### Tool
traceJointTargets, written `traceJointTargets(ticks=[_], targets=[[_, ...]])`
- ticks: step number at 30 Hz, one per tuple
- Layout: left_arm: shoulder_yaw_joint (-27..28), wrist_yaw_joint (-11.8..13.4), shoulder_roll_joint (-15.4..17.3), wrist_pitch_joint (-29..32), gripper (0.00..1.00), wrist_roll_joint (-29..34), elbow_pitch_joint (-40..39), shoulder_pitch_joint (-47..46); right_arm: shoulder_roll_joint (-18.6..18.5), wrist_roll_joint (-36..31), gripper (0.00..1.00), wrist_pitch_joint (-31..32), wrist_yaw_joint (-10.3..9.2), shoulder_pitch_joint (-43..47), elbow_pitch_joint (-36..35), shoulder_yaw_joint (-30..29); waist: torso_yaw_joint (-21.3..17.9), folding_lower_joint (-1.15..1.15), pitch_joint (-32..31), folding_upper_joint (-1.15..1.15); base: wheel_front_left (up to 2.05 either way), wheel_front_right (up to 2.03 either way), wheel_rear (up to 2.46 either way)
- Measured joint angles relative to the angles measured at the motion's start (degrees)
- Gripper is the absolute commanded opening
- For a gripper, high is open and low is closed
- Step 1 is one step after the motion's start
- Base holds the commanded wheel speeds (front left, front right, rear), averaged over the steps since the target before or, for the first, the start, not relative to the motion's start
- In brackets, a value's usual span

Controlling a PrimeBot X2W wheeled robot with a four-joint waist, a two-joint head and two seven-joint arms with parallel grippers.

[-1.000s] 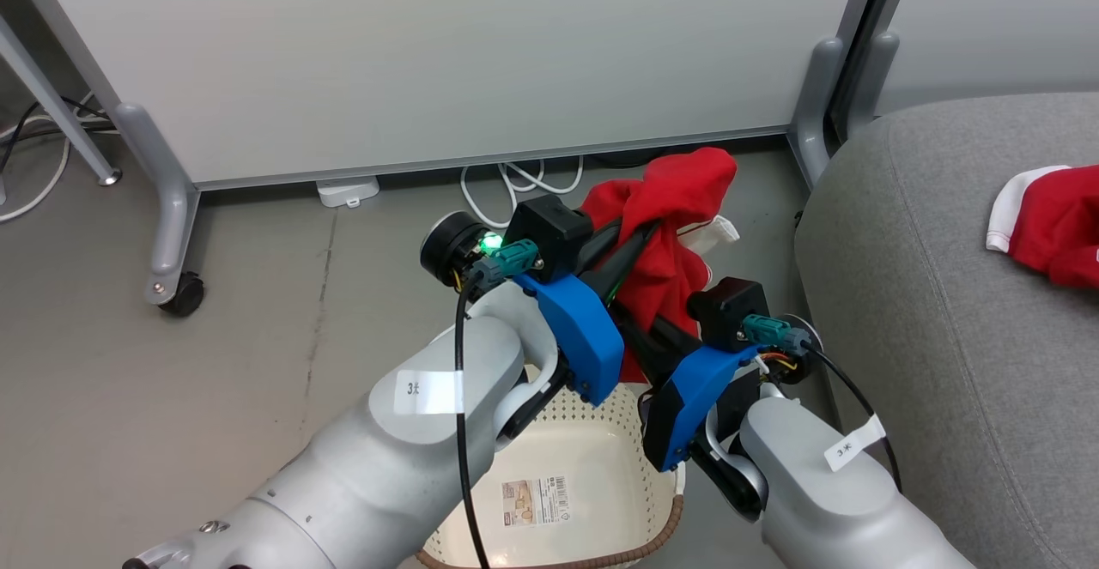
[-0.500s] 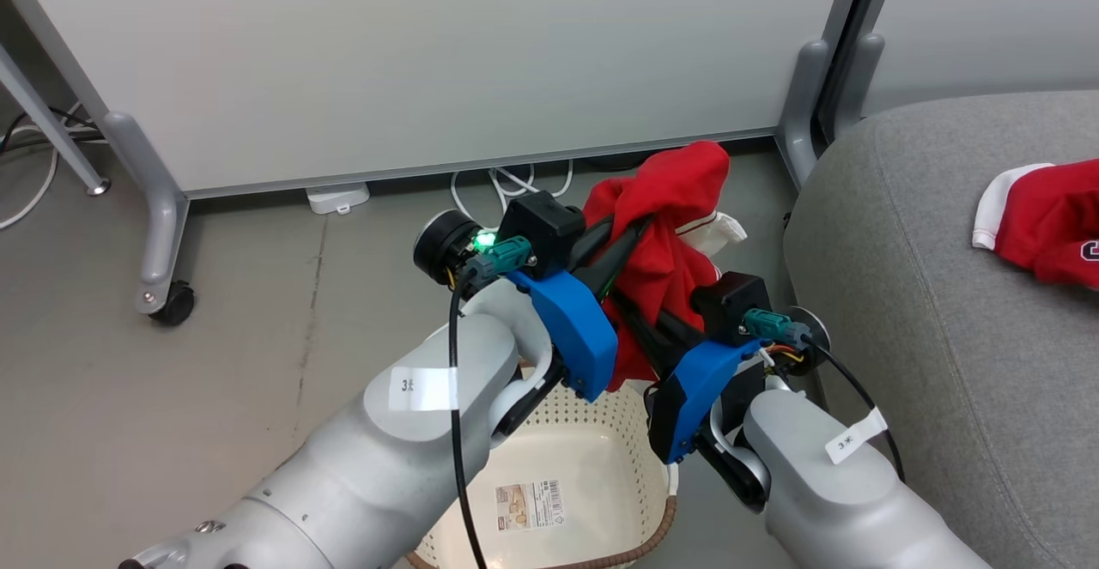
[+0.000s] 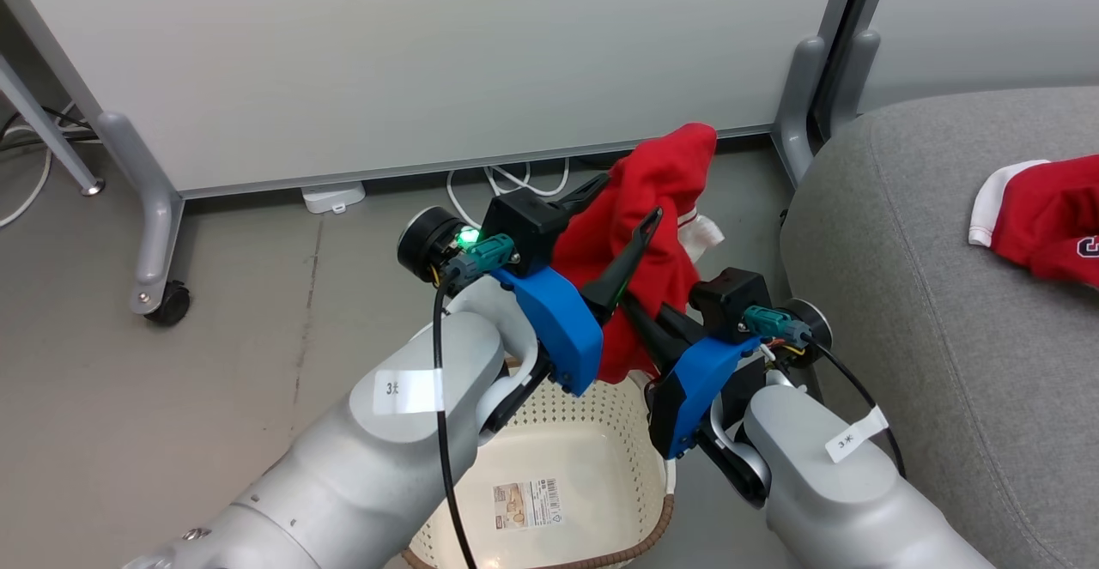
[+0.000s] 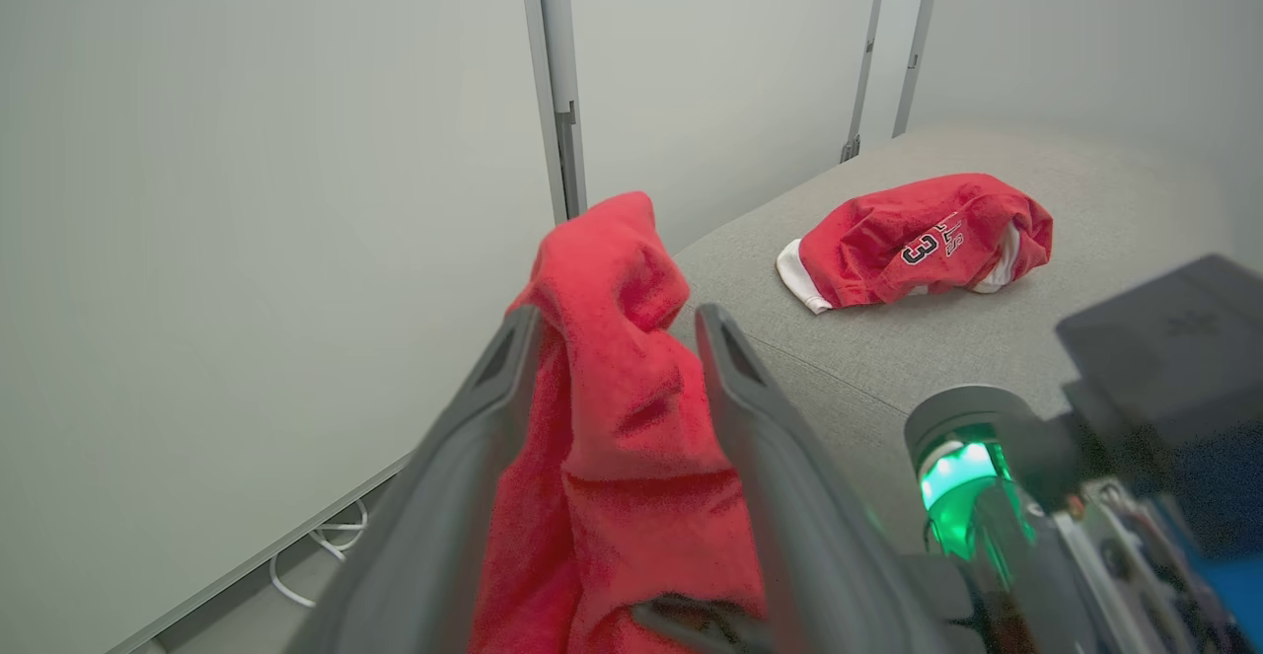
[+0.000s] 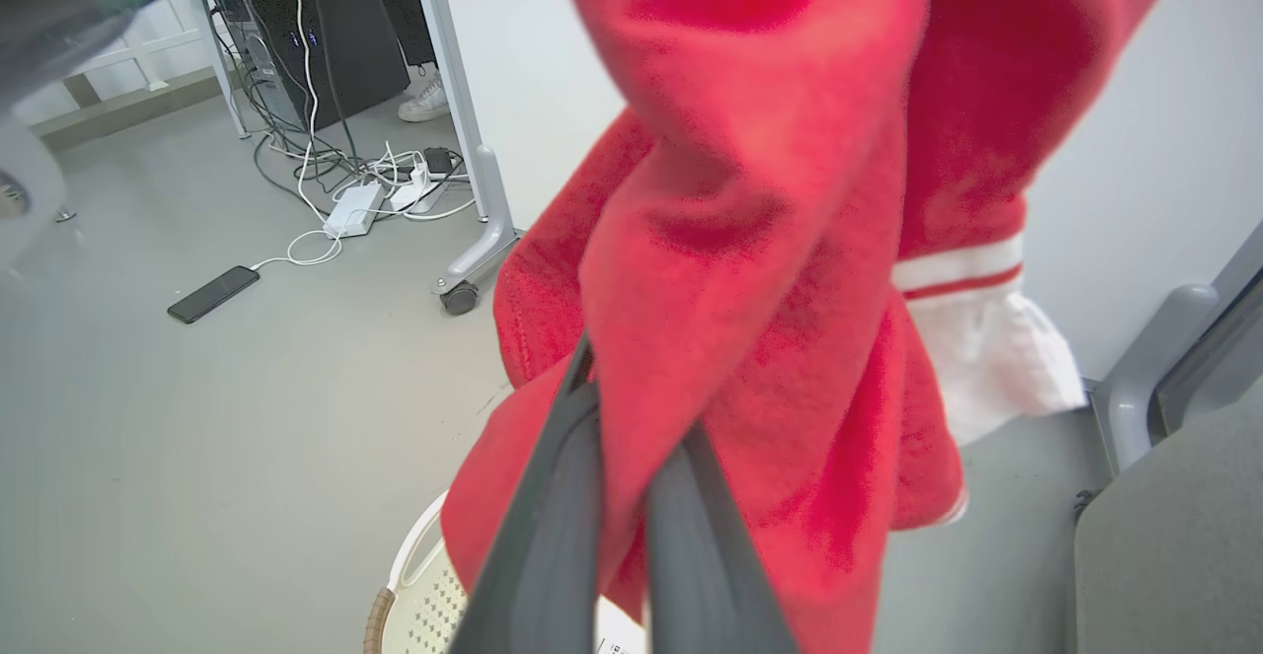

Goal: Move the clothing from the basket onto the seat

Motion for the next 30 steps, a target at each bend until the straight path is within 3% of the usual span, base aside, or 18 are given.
traceJointTargets(ticks=[9, 19, 30], targets=[[7.5, 0.7, 3.8, 0.0, 1.00, 5.9, -7.0, 6.2, 0.0, -2.3, 0.00, 0.0, 0.00, 0.1, -1.3, -2.1, -0.1, 0.00, 0.1, 0.00, 0.00, 0.00, 0.00], [20.3, 1.8, 8.9, 0.0, 1.00, 15.4, -19.4, 22.5, 0.0, -4.4, 0.00, 0.0, 0.00, 1.5, -3.8, -4.8, -0.4, 0.00, 0.4, 0.00, 0.00, 0.00, 0.00], [33.5, 1.8, 9.4, 0.0, 1.00, 22.6, -25.6, 37.2, 0.0, -5.9, 0.00, 0.0, 0.00, 3.4, -5.3, -7.0, -0.9, 0.00, 0.4, 0.00, 0.00, 0.00, 0.00]])
